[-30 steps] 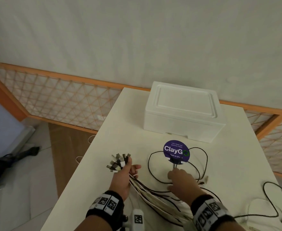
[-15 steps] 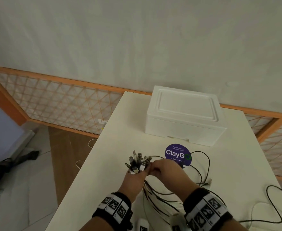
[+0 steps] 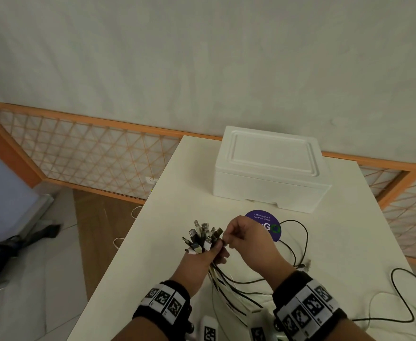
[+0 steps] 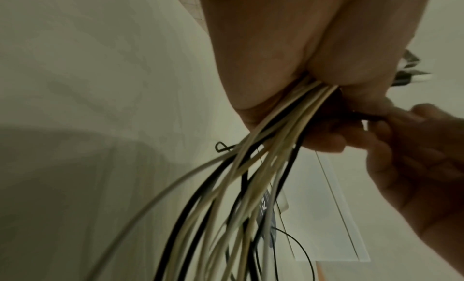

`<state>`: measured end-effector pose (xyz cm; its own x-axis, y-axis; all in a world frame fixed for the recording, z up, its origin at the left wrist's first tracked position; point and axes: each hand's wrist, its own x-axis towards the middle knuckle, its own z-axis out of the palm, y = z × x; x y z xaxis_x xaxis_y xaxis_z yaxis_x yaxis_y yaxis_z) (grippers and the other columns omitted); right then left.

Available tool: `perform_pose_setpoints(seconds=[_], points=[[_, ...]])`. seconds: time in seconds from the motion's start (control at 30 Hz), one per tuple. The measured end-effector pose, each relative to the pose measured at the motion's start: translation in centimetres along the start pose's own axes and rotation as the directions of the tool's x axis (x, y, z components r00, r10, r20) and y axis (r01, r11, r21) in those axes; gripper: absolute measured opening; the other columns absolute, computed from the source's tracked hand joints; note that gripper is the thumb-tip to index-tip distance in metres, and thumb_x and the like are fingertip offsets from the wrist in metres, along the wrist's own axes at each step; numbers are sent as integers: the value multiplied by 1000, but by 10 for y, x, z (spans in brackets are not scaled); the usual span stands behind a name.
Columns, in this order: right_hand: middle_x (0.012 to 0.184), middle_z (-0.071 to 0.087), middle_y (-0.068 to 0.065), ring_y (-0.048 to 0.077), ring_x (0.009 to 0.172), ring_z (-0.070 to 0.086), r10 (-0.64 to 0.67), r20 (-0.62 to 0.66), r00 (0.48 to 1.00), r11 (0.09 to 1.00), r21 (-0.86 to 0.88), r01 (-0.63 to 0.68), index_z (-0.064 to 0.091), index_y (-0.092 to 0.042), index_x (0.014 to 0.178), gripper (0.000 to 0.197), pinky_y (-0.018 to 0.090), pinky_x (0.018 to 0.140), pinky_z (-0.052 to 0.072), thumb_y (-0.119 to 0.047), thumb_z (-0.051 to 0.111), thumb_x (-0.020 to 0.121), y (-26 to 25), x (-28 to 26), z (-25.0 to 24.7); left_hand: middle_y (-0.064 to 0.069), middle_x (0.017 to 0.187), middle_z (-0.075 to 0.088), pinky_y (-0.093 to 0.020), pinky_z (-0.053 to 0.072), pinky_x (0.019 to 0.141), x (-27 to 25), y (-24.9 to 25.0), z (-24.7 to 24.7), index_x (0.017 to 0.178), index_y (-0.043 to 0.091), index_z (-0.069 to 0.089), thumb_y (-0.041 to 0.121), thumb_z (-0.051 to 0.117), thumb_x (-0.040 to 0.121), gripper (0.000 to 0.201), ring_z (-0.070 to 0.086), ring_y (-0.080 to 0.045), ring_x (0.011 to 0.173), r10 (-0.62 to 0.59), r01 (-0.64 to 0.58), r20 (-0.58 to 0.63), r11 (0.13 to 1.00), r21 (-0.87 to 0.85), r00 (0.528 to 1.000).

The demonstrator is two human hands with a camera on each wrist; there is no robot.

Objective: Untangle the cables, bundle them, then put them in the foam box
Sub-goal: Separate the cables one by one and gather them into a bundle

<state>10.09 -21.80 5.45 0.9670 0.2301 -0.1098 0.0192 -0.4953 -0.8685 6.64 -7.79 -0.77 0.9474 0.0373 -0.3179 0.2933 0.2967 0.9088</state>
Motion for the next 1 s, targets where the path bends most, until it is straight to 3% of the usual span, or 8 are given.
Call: perform_pose_setpoints(seconds=[0.1,0.17,0.33,0.43,0.5,0.63,0.8,1.0], points=[[76,69,1,14,72,67,-20,-60,998,997,73,25,59,-24,69,28,32,74,57,1,64,82,-3,3,1,-6,67,63,-35,50,72,-2,2,2,79,9,69,8,73,79,4,59,-19,63,40,-41,52,999,19,998],[77,70,-1,15,74,68,-34,-67,997,996,80,39,58,-28,67,31,36,75,58,-1,65,82,-6,7,4,-3,64,62,-40,50,75,-1,1,4,78,10,68,14,78,66,16,57,-16,58,15,-17,40,998,54,999],[81,68,-7,7,80,66,-117,-28,993,991,55,119,58,-31,72,28,24,74,54,-7,66,84,-15,5,8,-4,64,60,-37,47,68,1,2,7,81,9,67,23,77,66,23,53,-16,57,20,-20,8,998,62,1000],[101,61,-17,-3,100,57,-193,-74,978,979,50,197,56,-40,93,27,12,83,44,-15,65,87,-9,5,4,-5,63,58,-32,45,62,-1,5,11,75,12,67,22,71,77,11,50,-17,57,42,-42,-2,998,56,999],[121,49,-22,-11,114,43,-254,42,966,966,-33,256,50,-39,118,39,5,93,32,-24,67,86,-6,3,3,-2,60,58,-29,43,60,-1,6,11,74,12,64,27,62,75,15,50,-16,56,35,-36,16,996,83,999],[140,40,-15,-3,125,36,-287,270,919,924,-175,340,37,-28,141,70,16,106,29,-35,70,80,-9,3,10,5,74,64,-29,48,70,-4,10,11,81,18,62,27,55,71,15,58,-12,73,6,-44,179,976,214,984],[139,49,-10,-9,124,37,-397,271,877,843,-270,465,54,-25,131,56,2,99,20,-36,72,79,-8,10,15,-3,79,60,-34,49,73,-6,19,12,81,19,59,31,57,66,19,57,-22,80,-1,-93,286,945,313,958],[97,69,3,17,101,61,-473,250,845,808,-261,529,70,-16,97,28,29,87,48,-38,69,79,-10,11,16,6,70,66,-25,49,66,-3,8,9,82,14,62,42,61,55,39,60,-9,71,34,-73,188,977,202,982]])
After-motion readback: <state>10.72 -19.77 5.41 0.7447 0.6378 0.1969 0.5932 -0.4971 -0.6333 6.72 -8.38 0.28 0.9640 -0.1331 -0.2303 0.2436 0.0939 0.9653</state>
